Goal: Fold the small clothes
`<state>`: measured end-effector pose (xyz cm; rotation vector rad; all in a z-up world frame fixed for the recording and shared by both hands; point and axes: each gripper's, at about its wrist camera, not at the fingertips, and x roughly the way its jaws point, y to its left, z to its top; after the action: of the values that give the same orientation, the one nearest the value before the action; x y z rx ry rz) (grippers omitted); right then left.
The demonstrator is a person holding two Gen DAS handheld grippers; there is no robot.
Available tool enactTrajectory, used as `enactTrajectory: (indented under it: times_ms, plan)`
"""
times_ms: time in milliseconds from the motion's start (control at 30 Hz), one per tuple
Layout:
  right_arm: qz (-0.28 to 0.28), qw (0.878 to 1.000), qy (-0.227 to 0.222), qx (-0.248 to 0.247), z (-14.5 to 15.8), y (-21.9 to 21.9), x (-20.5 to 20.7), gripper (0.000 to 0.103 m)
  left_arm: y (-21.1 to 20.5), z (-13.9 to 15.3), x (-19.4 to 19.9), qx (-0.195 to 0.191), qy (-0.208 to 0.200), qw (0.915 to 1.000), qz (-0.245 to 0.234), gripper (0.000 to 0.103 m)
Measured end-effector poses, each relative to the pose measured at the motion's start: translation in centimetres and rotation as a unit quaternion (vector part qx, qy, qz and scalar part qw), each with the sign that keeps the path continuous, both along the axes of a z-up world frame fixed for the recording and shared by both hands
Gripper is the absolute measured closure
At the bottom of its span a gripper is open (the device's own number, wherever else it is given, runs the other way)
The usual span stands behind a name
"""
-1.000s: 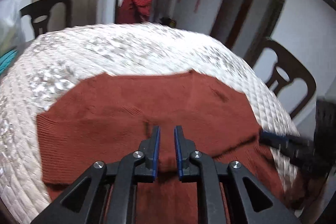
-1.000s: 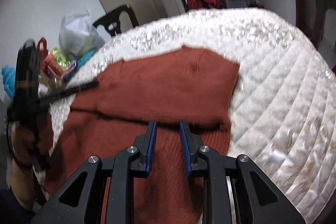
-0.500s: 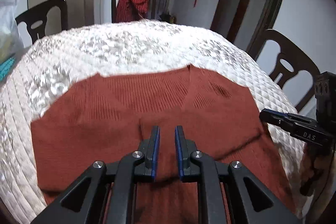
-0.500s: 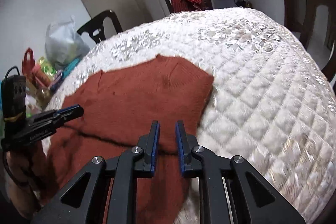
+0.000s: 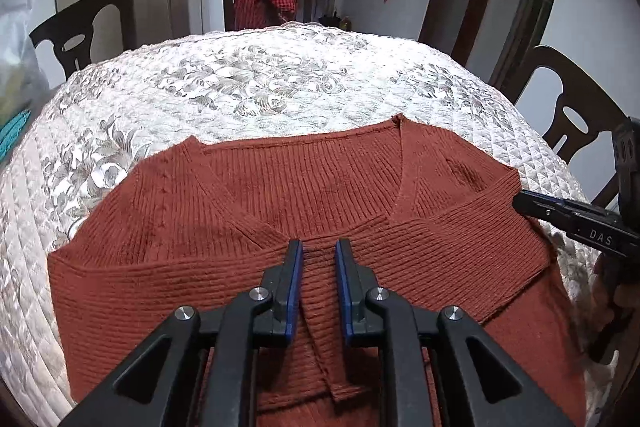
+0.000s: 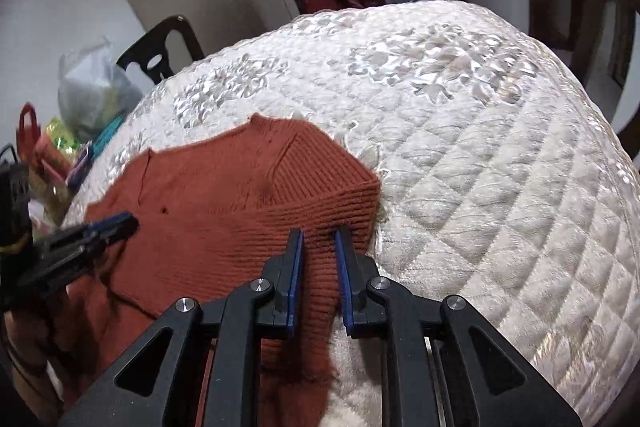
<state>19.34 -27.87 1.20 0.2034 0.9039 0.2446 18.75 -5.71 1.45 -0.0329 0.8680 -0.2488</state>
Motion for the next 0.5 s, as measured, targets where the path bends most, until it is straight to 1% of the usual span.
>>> enactTrajectory:
  times_ms: [67,133,200,267,333,367,400,433,500]
  plan:
    - [-0.004,1.000,0.006,0.002,0.3,-0.3,-0.2,0.087,0.5,0.3,-0.4,-0.002,0.006,0.9999,0.009,0.083]
    - [-0.005,1.000,0.002,-0.001,0.8,-0.2,-1.2,0.087,1.0,0.6,-1.9,-0.006,0.000,1.0000,0.005,0.083]
    - [0.016,1.000,-0.015,0.000,1.5,0.2,-3.0,0.087,1.5,0.8,-3.7,-0.007,-0.008,0.9999,-0.003,0.083]
    - [0.037,0.999,-0.019,-0.009,1.4,1.0,-4.4,0.086,2.0,0.6,-5.1,0.009,-0.012,0.9999,-0.001,0.083]
    - [0.054,0.998,-0.009,-0.032,0.6,1.8,-4.9,0.086,3.0,0.1,-5.8,0.027,-0.010,0.9995,0.012,0.083]
    - [0.061,0.997,-0.018,-0.049,0.3,2.2,-5.2,0.086,3.8,0.1,-6.2,0.023,-0.011,0.9995,0.019,0.083]
    - [0.062,0.997,-0.020,-0.053,0.4,2.3,-5.3,0.086,4.7,0.3,-6.5,0.012,-0.011,0.9994,0.029,0.083]
    - [0.058,0.997,-0.018,-0.055,0.5,2.3,-5.3,0.086,5.4,0.5,-6.8,0.009,-0.013,0.9992,0.037,0.083]
    - [0.052,0.997,-0.017,-0.062,0.8,2.4,-5.5,0.086,6.5,1.3,-7.4,0.009,-0.029,0.9983,0.050,0.083]
